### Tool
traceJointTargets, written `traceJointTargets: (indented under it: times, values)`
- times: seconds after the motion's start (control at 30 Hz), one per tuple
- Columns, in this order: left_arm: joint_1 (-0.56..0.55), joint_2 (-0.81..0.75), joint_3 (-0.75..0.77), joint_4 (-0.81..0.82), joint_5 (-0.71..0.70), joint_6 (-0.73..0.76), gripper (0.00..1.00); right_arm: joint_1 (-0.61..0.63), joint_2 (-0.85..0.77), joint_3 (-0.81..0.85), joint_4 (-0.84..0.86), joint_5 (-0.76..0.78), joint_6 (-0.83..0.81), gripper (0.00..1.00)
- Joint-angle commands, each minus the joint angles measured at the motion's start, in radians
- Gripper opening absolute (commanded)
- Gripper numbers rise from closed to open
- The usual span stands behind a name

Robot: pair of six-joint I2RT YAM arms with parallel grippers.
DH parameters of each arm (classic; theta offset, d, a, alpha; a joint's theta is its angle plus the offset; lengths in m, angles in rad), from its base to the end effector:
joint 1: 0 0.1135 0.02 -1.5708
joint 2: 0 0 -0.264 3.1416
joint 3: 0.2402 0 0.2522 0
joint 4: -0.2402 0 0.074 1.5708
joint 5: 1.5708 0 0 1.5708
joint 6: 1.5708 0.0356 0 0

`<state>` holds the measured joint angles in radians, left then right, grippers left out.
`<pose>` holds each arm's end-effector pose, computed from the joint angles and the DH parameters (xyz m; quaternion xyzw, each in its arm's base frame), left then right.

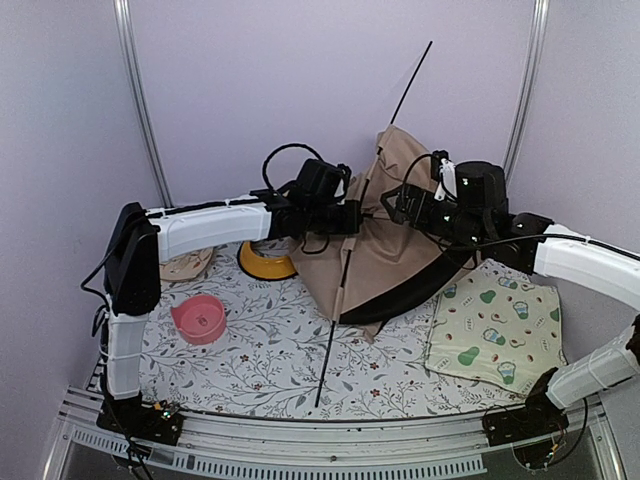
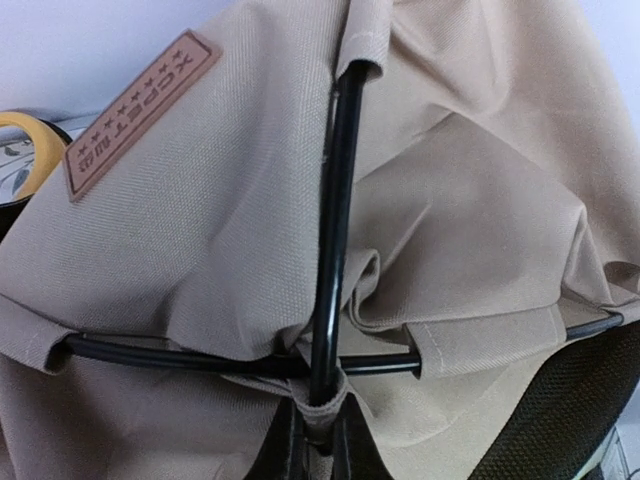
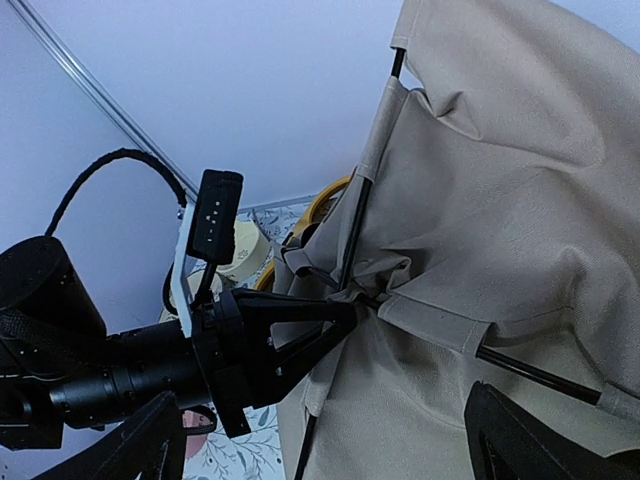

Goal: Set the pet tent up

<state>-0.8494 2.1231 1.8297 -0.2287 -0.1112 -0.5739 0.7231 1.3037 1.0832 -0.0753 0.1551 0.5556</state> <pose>0.3366 -0.3767 0.2703 0.0911 0.8599 -0.2900 0.4100 0.2337 0.1990 0.3413 -0.0211 0.8022 0.3041 0.5133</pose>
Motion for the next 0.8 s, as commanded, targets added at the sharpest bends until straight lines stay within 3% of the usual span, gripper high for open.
traceJointTargets:
  times: [0.0,0.37,0.77]
  values:
    - [-0.027,-0.06,0.033,0.073,-0.013,-0.055,0.0,0.015,0.03,-0.019,0.084,0.039,0.079,0.99]
    - [-0.118,-0.19,-0.024,0.109,-0.202,-0.086,0.0,0.019,0.012,-0.045,0.1,0.019,0.175,0.99]
    - [-0.206,-0.247,-0.069,0.145,-0.306,-0.166,0.0,0.039,-0.015,-0.097,0.081,0.016,0.187,0.96]
